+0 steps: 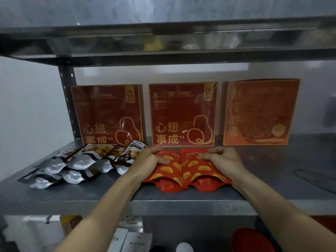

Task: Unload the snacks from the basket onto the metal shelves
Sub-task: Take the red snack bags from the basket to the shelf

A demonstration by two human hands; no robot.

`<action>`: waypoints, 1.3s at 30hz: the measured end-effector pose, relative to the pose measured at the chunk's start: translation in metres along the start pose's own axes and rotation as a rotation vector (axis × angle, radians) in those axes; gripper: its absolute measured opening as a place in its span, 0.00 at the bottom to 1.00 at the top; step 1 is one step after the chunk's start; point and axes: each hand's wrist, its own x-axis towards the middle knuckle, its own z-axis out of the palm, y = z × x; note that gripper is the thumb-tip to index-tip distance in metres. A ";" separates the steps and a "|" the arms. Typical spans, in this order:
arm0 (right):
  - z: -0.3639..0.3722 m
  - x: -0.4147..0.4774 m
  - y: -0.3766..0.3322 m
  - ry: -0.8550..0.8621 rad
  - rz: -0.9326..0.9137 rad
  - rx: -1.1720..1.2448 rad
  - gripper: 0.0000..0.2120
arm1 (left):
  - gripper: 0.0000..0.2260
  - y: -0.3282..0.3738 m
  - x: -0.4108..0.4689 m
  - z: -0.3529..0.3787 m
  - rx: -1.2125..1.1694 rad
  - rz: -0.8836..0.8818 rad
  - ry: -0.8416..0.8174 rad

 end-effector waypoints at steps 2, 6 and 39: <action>0.000 -0.001 0.000 -0.004 -0.017 -0.038 0.20 | 0.17 -0.002 0.000 0.001 0.031 0.043 0.013; -0.001 -0.001 0.003 -0.025 -0.047 -0.106 0.21 | 0.13 -0.005 -0.002 0.001 0.026 0.047 0.001; 0.023 -0.111 -0.057 -0.372 -0.803 -0.783 0.36 | 0.30 0.011 -0.118 -0.048 1.243 0.261 0.452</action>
